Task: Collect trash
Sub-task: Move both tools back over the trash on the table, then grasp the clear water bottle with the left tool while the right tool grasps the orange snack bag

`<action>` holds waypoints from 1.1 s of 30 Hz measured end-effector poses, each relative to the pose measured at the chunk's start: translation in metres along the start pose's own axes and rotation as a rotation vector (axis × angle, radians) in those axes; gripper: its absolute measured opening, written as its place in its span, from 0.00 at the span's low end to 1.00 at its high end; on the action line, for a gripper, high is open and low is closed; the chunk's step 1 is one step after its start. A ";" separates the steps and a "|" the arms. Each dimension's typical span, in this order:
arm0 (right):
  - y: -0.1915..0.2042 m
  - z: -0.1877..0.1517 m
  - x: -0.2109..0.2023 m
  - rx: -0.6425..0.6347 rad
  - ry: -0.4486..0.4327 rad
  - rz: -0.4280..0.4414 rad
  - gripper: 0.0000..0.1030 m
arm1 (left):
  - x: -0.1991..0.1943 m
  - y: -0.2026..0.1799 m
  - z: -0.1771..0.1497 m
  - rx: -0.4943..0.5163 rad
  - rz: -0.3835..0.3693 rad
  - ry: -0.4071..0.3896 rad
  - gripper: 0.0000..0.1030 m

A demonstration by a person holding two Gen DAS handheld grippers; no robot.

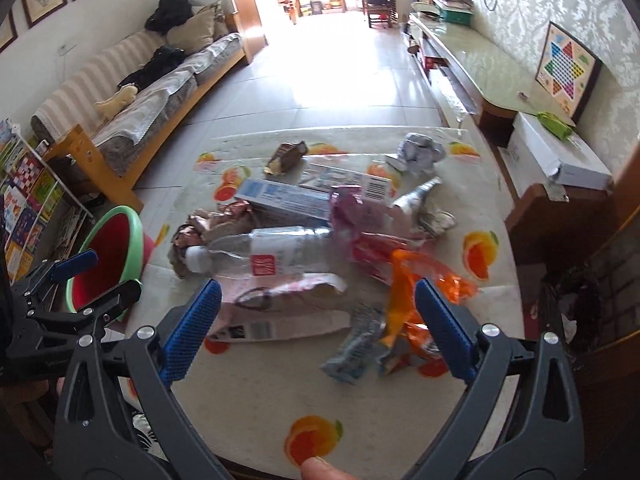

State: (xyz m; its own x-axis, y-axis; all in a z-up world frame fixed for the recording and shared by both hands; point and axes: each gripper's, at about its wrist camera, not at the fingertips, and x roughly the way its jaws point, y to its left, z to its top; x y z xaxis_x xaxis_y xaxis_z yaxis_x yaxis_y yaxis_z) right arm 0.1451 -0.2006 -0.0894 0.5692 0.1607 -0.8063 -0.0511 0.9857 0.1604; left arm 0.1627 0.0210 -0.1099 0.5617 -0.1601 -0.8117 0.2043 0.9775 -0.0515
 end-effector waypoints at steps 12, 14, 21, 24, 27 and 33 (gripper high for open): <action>-0.066 -0.023 0.010 0.112 0.059 -0.052 0.93 | 0.077 -0.056 0.031 0.238 0.030 0.128 0.92; -0.071 -0.023 0.011 0.124 0.064 -0.052 0.93 | 0.088 -0.059 0.034 0.282 0.048 0.154 0.92; -0.085 -0.023 0.019 0.151 0.081 -0.064 0.93 | 0.120 -0.069 0.037 0.410 0.032 0.230 0.93; -0.088 -0.024 0.024 0.158 0.096 -0.065 0.93 | 0.129 -0.069 0.041 0.423 0.006 0.253 0.93; -0.088 -0.028 0.029 0.166 0.112 -0.065 0.93 | 0.137 -0.069 0.047 0.437 -0.018 0.275 0.94; -0.090 -0.032 0.039 0.170 0.135 -0.066 0.93 | 0.156 -0.069 0.057 0.431 -0.076 0.306 0.94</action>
State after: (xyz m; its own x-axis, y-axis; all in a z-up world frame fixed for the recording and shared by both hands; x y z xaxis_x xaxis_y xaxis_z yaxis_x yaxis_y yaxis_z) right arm 0.1458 -0.2819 -0.1534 0.4514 0.1121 -0.8852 0.1286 0.9735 0.1889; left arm 0.2815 -0.0794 -0.1999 0.2861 -0.1181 -0.9509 0.5820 0.8098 0.0745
